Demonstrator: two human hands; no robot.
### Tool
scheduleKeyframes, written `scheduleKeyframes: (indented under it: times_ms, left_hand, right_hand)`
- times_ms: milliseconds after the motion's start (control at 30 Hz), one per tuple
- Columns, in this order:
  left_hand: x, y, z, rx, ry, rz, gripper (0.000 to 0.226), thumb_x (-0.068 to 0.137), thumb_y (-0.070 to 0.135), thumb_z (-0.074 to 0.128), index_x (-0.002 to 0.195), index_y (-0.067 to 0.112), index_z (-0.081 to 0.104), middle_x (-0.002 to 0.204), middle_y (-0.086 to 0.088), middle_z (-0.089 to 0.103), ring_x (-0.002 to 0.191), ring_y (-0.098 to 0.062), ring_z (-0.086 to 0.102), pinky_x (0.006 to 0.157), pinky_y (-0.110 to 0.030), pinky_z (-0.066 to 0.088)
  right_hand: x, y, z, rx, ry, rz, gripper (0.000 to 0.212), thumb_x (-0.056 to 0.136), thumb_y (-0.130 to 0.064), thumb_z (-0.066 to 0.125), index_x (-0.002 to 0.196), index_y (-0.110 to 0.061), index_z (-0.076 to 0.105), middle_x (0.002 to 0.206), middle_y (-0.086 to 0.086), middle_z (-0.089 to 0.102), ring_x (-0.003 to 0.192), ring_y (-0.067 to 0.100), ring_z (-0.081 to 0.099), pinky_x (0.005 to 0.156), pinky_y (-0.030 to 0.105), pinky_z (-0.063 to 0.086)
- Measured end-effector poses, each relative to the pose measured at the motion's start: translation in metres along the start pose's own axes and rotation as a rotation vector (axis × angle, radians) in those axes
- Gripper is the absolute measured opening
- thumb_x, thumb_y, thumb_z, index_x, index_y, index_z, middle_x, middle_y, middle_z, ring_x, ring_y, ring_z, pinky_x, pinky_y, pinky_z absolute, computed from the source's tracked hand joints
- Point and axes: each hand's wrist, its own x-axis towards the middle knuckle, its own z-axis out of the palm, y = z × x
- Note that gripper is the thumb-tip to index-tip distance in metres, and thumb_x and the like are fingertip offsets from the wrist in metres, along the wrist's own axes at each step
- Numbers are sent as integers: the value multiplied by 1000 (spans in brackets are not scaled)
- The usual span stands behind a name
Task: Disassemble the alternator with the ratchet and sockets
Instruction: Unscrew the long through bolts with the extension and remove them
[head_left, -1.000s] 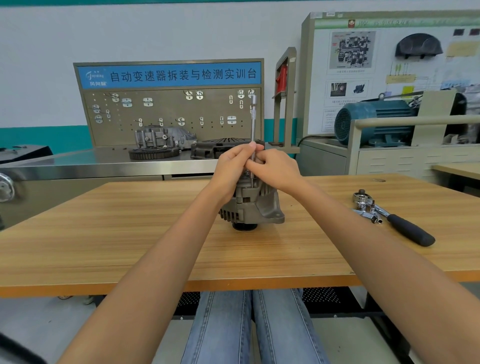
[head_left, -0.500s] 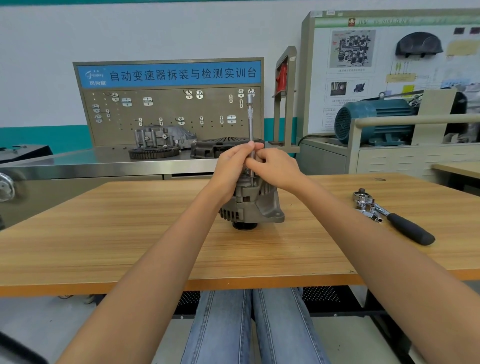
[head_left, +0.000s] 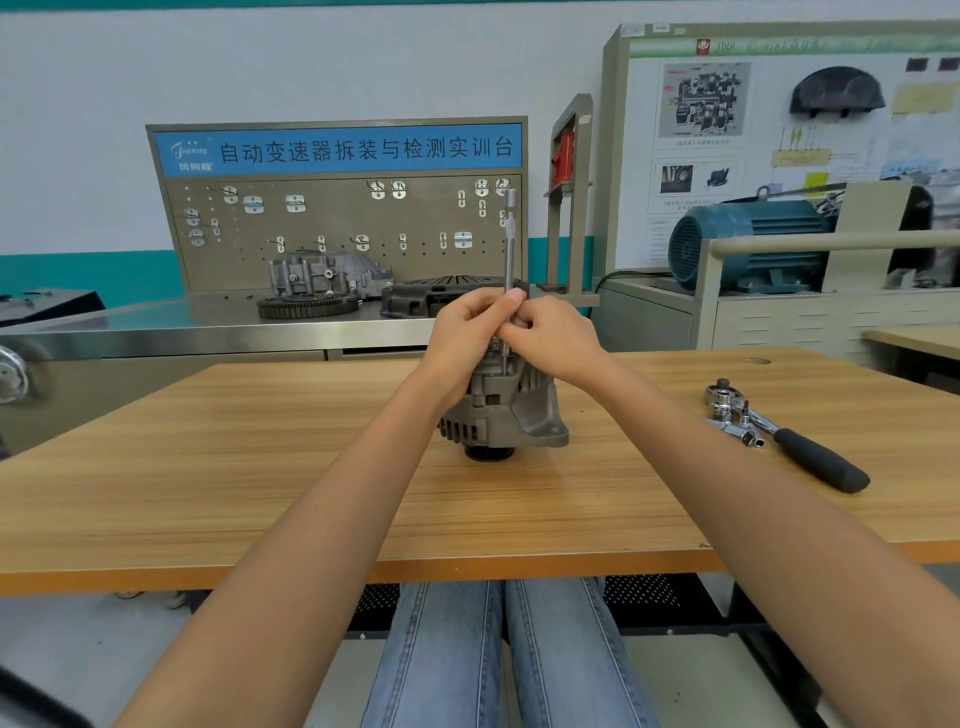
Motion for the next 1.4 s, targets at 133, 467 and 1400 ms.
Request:
scheduleKeyframes:
  times_ms: [133, 467, 1400]
  left_hand:
    - [2, 1, -1, -40, 17, -11, 18, 97, 27, 54, 94, 21, 71, 87, 3, 71, 89, -8, 65, 82, -24, 50]
    - [2, 0, -1, -49, 25, -26, 14, 94, 21, 58, 97, 15, 70, 86, 1, 70, 89, -11, 65, 83, -25, 51]
    - [5, 0, 0, -41, 58, -27, 6, 92, 21, 63, 86, 18, 65, 79, 3, 66, 84, -13, 63, 84, -31, 50]
  right_hand:
    - [-2, -3, -2, 1, -26, -19, 42, 93, -38, 50, 55, -27, 38, 48, -10, 38, 45, 2, 38, 49, 21, 25]
    - [-2, -4, -1, -31, -6, 2, 37, 90, -35, 51, 57, -25, 38, 51, -10, 38, 50, 5, 38, 49, 22, 26]
    - [-2, 0, 1, -51, 28, -2, 42, 93, -38, 48, 54, -25, 41, 49, -10, 42, 51, 5, 43, 51, 24, 32]
